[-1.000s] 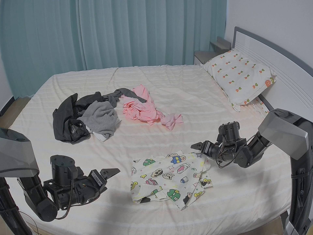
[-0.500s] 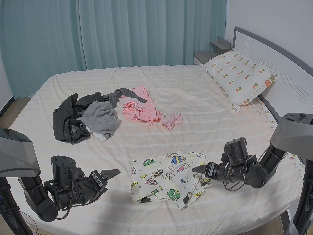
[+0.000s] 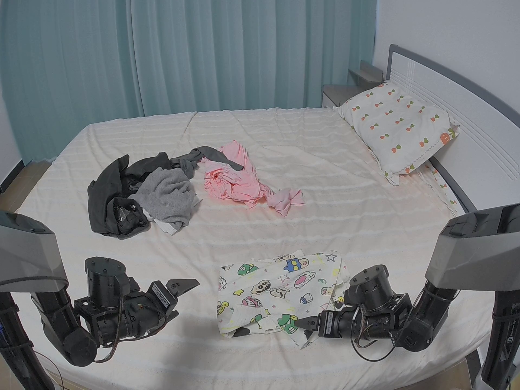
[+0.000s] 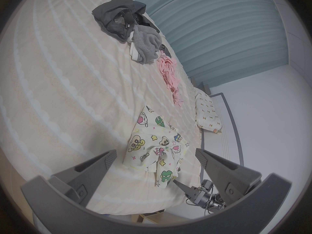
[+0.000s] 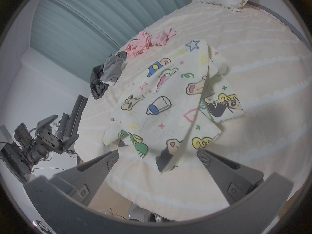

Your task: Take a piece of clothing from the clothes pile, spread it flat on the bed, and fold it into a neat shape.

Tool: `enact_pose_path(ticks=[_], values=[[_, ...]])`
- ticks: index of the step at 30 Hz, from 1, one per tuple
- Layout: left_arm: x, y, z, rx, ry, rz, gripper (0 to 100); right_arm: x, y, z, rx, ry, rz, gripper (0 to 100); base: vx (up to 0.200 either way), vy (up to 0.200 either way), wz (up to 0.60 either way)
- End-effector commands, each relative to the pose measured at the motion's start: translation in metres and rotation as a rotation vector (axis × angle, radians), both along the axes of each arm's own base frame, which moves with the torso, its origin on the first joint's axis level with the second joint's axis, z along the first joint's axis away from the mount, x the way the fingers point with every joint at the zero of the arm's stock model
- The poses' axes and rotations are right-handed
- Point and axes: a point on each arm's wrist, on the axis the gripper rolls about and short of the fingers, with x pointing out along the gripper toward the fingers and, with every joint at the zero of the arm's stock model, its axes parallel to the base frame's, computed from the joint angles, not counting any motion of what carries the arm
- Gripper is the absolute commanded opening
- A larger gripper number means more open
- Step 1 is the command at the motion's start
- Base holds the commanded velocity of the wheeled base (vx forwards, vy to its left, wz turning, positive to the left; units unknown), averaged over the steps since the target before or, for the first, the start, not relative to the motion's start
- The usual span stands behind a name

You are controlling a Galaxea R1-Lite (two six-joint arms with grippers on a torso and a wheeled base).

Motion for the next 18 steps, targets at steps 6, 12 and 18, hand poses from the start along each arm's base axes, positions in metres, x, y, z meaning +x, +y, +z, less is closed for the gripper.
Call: enact_pose_path(ticks=[6, 12, 18], values=[[0.001, 0.0, 0.0, 0.0, -0.001, 0.003, 100, -0.001, 0.006, -0.012, -0.035, -0.012, -0.014, 100, 0.0, 0.2, 0.0], [0.0, 0.001, -0.002, 0.004, 0.005, 0.004, 100, 0.0, 0.006, -0.015, -0.033, -0.016, -0.018, 100, 0.0, 0.067, 0.0], [0.001, 0.0, -0.002, 0.004, 0.005, 0.005, 100, -0.001, 0.009, -0.021, -0.019, -0.045, -0.002, 100, 0.0, 0.0, 0.0]])
